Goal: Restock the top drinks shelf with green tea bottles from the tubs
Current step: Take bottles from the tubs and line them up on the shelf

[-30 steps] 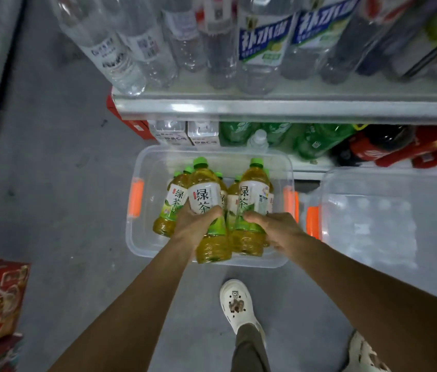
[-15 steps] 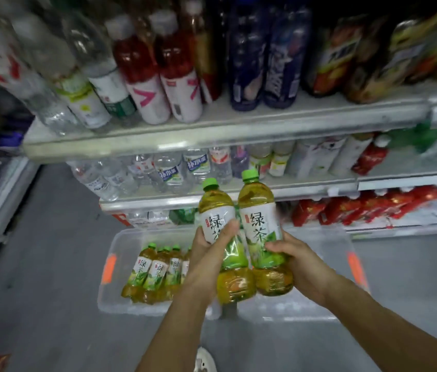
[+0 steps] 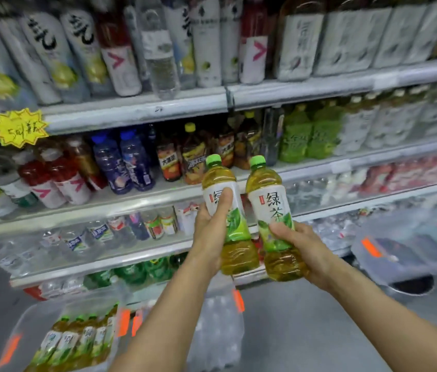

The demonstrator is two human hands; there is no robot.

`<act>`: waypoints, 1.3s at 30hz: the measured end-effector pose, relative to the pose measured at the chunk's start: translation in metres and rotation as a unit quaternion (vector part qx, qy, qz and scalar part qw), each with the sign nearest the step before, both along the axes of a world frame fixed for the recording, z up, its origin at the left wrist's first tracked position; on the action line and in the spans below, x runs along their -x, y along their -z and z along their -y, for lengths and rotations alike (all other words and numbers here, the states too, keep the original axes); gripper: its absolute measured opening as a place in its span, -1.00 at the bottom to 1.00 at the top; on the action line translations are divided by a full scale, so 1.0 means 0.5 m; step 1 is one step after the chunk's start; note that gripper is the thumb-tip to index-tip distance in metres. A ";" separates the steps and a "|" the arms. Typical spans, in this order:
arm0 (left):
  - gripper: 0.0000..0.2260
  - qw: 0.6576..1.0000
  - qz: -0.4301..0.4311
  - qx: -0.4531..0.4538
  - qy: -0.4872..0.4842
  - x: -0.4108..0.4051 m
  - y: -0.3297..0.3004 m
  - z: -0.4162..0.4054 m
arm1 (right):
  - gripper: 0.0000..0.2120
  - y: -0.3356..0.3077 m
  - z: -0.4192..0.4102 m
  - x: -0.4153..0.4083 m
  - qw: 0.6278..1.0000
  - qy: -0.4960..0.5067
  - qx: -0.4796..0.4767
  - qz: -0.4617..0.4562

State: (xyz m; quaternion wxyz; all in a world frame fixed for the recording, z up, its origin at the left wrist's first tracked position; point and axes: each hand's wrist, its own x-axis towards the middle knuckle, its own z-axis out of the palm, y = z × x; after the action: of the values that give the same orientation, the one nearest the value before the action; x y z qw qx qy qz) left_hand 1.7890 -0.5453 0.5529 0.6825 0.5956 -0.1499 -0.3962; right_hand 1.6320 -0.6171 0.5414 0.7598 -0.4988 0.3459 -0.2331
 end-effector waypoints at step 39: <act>-0.44 0.946 0.191 0.237 0.116 0.514 -0.516 1.107 | -0.87 -0.515 1.109 0.526 0.925 0.197 0.298 0.128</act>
State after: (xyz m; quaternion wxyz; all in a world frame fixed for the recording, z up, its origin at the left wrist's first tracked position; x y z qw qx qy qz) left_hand 1.5318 -1.0989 0.8111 0.7120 0.4600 -0.4345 -0.3044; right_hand 1.3691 -1.1718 0.7992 0.5525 -0.5899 0.2511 -0.5325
